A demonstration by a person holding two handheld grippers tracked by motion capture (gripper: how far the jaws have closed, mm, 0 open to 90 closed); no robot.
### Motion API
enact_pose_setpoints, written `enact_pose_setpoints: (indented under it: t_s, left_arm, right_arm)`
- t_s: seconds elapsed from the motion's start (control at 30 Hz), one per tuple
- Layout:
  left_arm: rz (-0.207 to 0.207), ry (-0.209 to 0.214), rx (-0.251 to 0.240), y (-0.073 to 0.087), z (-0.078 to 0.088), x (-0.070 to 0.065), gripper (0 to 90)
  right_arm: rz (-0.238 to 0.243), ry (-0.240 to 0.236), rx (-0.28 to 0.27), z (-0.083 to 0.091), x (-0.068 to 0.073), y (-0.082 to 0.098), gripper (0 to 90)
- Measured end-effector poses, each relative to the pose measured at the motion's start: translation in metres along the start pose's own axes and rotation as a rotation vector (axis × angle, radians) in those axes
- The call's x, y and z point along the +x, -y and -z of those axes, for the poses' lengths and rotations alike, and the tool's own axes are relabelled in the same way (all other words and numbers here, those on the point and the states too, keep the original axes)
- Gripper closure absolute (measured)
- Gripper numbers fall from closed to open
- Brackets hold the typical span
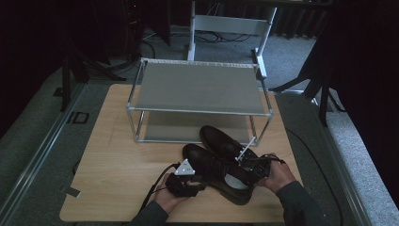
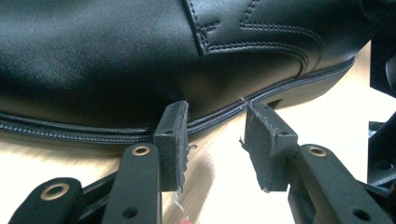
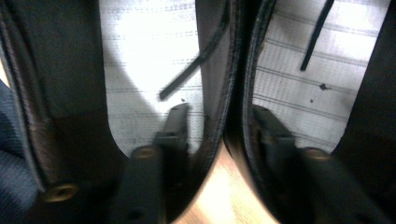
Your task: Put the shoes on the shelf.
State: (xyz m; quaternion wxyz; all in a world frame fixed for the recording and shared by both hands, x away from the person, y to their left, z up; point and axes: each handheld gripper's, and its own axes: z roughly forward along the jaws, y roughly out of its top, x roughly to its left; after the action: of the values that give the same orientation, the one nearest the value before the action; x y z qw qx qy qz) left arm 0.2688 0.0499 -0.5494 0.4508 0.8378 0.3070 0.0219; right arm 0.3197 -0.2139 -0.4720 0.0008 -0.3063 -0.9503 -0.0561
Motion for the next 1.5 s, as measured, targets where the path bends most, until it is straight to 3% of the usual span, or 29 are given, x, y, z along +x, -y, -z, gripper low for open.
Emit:
enact_pose_setpoints:
  t_s: [0.13,0.23,0.47,0.73,1.5]
  left_arm:
    - [0.005,-0.008,-0.001,0.0,0.0,0.0,59.1]
    - [0.007,-0.007,-0.014,-0.001,0.0,0.0,58.8]
    - [0.01,-0.007,-0.022,-0.001,0.001,-0.001,58.9]
    - [0.005,-0.008,-0.019,-0.001,0.002,-0.002,58.8]
    - [0.009,-0.005,-0.082,-0.007,0.021,-0.006,58.5]
  right_arm:
    - [-0.021,-0.01,-0.009,0.0,0.0,0.001,74.5]
    - [-0.048,-0.026,-0.048,0.0,-0.003,0.005,77.0]
    - [-0.061,-0.065,-0.088,0.0,-0.009,0.01,77.2]
    - [-0.079,-0.027,-0.143,0.0,-0.004,0.015,79.4]
    - [-0.092,-0.064,-0.24,0.003,-0.01,0.023,81.0]
